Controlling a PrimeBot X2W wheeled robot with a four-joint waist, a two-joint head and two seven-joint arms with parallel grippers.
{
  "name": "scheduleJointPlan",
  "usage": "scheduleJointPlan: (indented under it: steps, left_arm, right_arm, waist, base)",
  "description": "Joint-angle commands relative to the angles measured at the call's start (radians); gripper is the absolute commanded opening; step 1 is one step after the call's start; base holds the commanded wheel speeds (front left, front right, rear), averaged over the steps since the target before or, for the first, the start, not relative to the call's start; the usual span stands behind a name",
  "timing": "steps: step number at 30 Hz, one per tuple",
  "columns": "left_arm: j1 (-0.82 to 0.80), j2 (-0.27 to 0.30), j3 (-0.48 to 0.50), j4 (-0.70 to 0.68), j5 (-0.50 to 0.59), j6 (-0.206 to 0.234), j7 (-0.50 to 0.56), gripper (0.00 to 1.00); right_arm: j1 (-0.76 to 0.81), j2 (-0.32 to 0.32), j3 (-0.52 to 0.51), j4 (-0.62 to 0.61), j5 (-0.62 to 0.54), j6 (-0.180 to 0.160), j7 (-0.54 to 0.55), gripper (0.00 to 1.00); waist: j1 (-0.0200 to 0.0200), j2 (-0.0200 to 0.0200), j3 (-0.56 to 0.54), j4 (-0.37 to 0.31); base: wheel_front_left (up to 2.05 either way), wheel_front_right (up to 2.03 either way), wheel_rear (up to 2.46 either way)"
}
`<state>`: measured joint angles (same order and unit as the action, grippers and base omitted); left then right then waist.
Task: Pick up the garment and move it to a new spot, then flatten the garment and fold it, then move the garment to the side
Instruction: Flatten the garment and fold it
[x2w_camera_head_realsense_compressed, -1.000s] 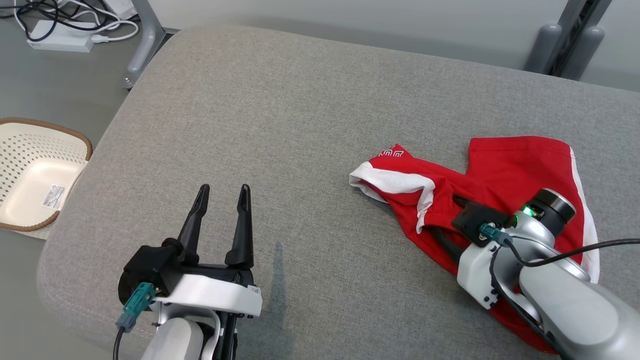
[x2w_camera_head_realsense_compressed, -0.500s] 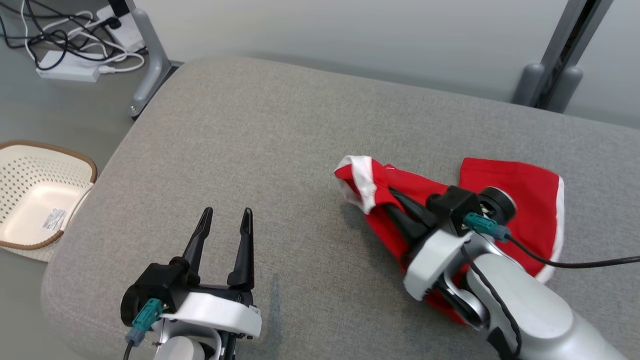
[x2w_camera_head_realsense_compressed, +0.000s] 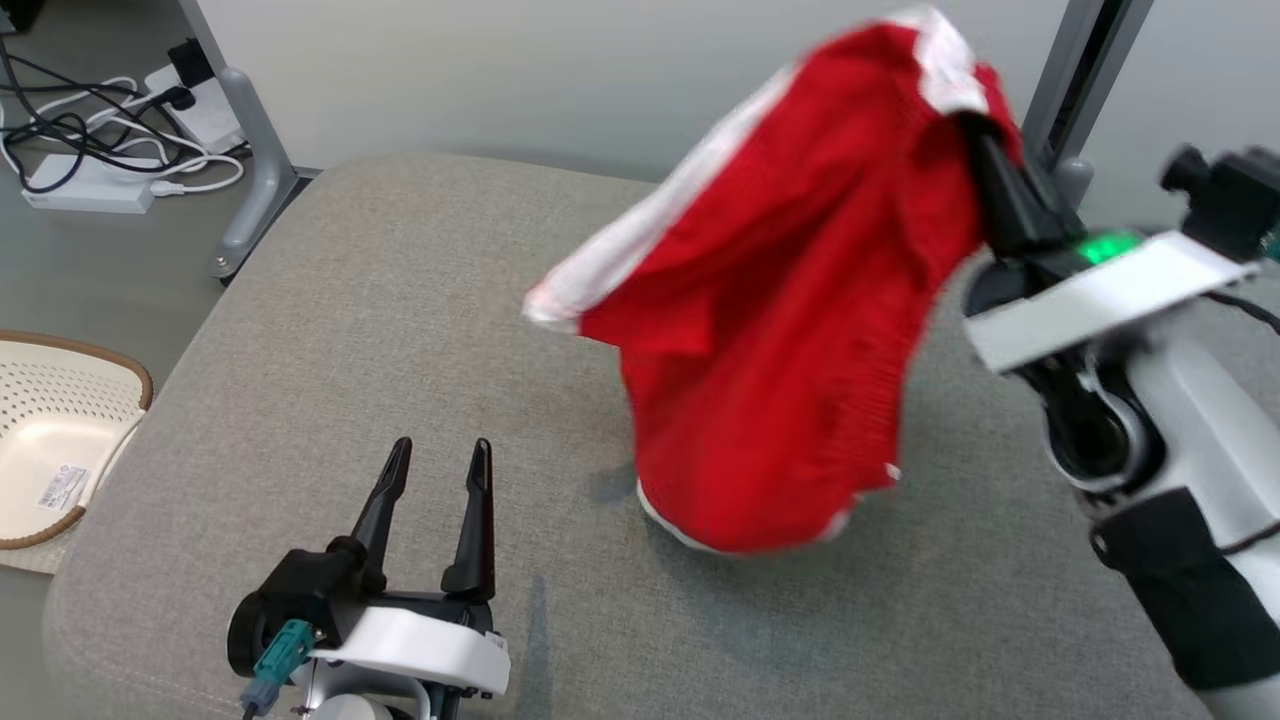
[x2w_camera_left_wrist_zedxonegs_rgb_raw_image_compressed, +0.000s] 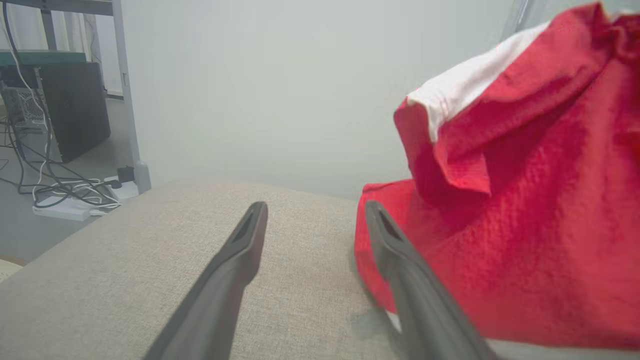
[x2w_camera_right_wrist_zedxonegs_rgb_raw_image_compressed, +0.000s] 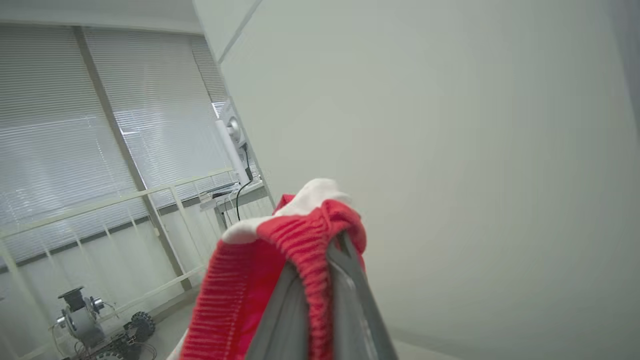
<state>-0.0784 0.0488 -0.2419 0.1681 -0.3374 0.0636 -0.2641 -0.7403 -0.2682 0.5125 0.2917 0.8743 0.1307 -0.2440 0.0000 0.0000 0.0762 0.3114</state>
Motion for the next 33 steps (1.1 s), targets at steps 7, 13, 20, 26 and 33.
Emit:
scheduleJointPlan:
  steps: [7,13,20,26,33]
  left_arm:
    - [-0.033,0.004,0.004,0.0,0.002,-0.009,0.001,1.0]
    - [-0.058,0.004,0.012,0.005,0.015,-0.017,0.0,1.0]
    - [-0.072,0.004,0.024,0.013,0.022,-0.022,0.0,1.0]
    - [-0.074,0.004,0.032,0.017,0.026,-0.025,0.0,1.0]
    - [-0.056,0.004,0.046,0.006,0.017,-0.013,0.0,1.0]
  right_arm:
    - [0.187,-0.111,-0.111,0.322,0.133,0.0,0.102,0.0]
    - [0.181,-0.129,-0.121,0.552,0.109,0.0,0.083,1.0]
    - [0.135,-0.116,-0.09,0.673,0.06,0.0,0.045,1.0]
    - [0.085,-0.134,-0.002,0.674,-0.032,0.0,0.021,1.0]
    - [0.082,-0.167,0.055,0.628,-0.119,0.0,-0.002,1.0]
  waist:
    - [0.0,0.0,0.054,-0.032]
    - [0.0,0.0,0.097,-0.059]
    - [0.0,0.0,0.105,-0.096]
    - [0.0,0.0,0.082,-0.152]
    - [0.0,0.0,0.032,-0.208]
  base:
    - [0.0,0.0,0.0]
    - [0.0,0.0,0.0]
    - [0.0,0.0,0.0]
    - [0.0,0.0,0.0]
    - [0.0,0.0,0.0]
